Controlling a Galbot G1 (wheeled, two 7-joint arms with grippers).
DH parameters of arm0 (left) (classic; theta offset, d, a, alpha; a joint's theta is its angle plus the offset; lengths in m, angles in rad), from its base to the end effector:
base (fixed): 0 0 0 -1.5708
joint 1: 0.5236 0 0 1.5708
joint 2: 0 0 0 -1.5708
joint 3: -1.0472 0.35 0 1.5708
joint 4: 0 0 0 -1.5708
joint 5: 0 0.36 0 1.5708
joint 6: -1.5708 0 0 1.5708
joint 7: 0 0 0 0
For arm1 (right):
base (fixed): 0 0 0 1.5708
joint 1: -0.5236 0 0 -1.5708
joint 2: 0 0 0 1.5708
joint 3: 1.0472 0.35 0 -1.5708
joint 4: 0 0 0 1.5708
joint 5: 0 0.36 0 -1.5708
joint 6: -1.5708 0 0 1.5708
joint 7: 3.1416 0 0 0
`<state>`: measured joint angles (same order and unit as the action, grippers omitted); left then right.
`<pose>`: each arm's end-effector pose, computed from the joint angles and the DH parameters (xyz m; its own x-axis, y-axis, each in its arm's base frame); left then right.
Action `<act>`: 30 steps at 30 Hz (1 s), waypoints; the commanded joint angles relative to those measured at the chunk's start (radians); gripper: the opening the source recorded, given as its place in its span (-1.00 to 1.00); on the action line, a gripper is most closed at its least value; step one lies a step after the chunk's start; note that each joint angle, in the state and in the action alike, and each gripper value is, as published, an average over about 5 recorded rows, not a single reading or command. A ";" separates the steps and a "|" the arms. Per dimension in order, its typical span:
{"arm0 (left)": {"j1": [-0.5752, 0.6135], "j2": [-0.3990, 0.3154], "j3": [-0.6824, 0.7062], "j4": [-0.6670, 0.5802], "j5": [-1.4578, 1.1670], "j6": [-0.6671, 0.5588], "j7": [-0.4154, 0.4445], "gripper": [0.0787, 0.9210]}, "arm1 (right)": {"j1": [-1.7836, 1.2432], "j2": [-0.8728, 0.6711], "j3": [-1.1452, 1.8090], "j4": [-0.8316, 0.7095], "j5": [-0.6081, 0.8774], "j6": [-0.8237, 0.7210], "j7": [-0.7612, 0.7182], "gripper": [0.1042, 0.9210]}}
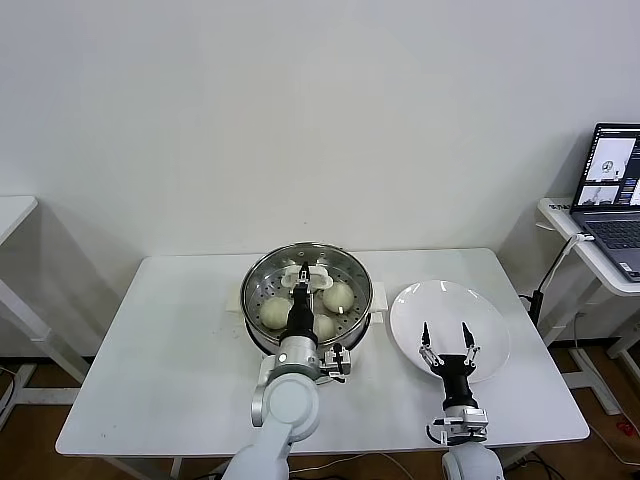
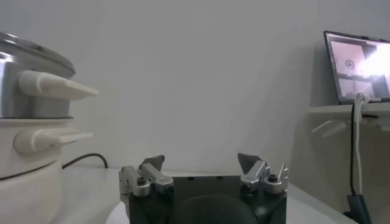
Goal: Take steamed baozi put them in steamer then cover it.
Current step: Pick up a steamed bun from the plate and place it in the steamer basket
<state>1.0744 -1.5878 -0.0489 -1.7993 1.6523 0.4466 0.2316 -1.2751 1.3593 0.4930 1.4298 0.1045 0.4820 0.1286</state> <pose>0.3045 -0.1648 -0.2741 -0.9996 0.0215 0.0175 0.0184 0.0435 0.9989 0.2580 -0.0734 -0.4643 -0.9899 0.0773 -0.1192 0.0880 0.9923 -0.0869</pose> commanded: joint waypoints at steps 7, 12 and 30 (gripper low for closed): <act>0.013 -0.008 -0.013 0.011 0.048 -0.019 0.009 -0.74 | 0.001 0.001 -0.002 0.005 0.000 -0.001 -0.001 0.76; 0.020 -0.009 -0.022 -0.001 0.047 -0.024 0.007 -0.72 | 0.000 0.000 -0.003 0.008 0.000 -0.003 -0.001 0.76; 0.167 0.139 0.019 -0.337 -0.087 -0.015 0.010 0.40 | -0.004 0.000 -0.012 0.043 -0.004 -0.028 0.001 0.76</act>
<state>1.1500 -1.5440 -0.0404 -1.9121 1.6449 0.4301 0.2416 -1.2757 1.3591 0.4809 1.4624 0.1016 0.4592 0.1285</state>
